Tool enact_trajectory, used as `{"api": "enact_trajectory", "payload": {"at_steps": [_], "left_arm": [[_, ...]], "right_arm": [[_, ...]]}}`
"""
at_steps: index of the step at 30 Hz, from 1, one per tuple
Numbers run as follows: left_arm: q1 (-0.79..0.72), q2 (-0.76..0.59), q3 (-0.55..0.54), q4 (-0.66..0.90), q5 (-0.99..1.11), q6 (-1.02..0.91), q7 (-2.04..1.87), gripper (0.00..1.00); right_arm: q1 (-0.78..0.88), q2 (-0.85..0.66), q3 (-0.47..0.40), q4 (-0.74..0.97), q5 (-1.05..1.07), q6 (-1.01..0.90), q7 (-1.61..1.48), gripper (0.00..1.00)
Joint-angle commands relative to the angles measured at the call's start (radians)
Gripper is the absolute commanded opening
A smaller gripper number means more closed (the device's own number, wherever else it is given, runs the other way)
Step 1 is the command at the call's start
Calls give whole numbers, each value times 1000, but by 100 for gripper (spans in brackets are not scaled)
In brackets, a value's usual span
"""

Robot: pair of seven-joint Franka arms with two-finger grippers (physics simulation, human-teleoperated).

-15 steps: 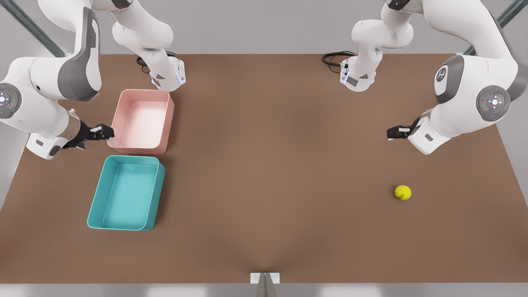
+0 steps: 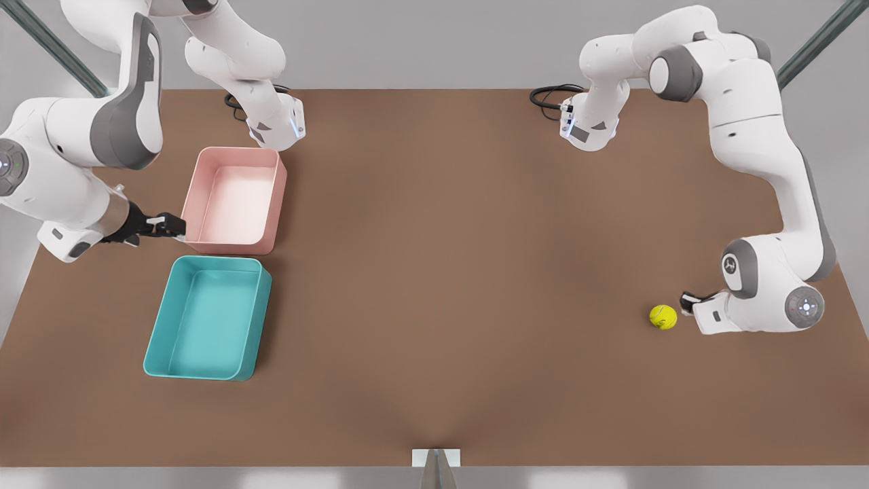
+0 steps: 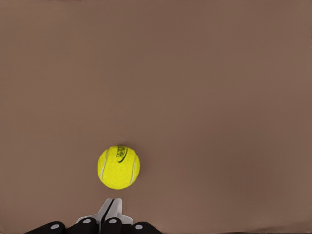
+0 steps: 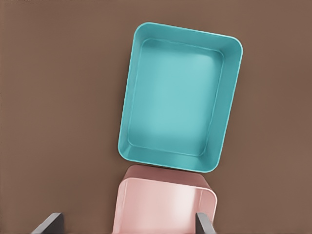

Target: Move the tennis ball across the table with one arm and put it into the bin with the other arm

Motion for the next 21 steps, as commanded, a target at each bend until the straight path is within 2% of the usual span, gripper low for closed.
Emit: {"api": "enact_trajectory", "payload": {"at_steps": [1, 4, 5, 11, 13, 17, 21], "left_arm": [[13, 6, 1, -25, -6, 177, 1592, 21], [33, 4, 2, -115, -3, 340, 1689, 21], [36, 6, 4, -129, 85, 382, 1694, 21], [48, 15, 30, -236, 85, 517, 1616, 21], [48, 13, 28, -299, 86, 506, 1678, 21], [50, 7, 28, -278, 132, 463, 1741, 21], [42, 13, 28, -287, 125, 491, 1622, 21]], "right_arm": [[22, 11, -32, 8, 15, -7, 24, 100], [48, 20, -25, 22, 12, -7, -53, 100], [57, 18, -27, 22, 6, -7, -55, 100], [28, 78, -36, 33, -150, 23, -44, 100], [28, 80, -41, 42, -114, 23, -44, 100], [21, 83, -52, 34, -143, 10, -43, 100], [16, 78, -64, 28, -143, 9, -44, 100]]}}
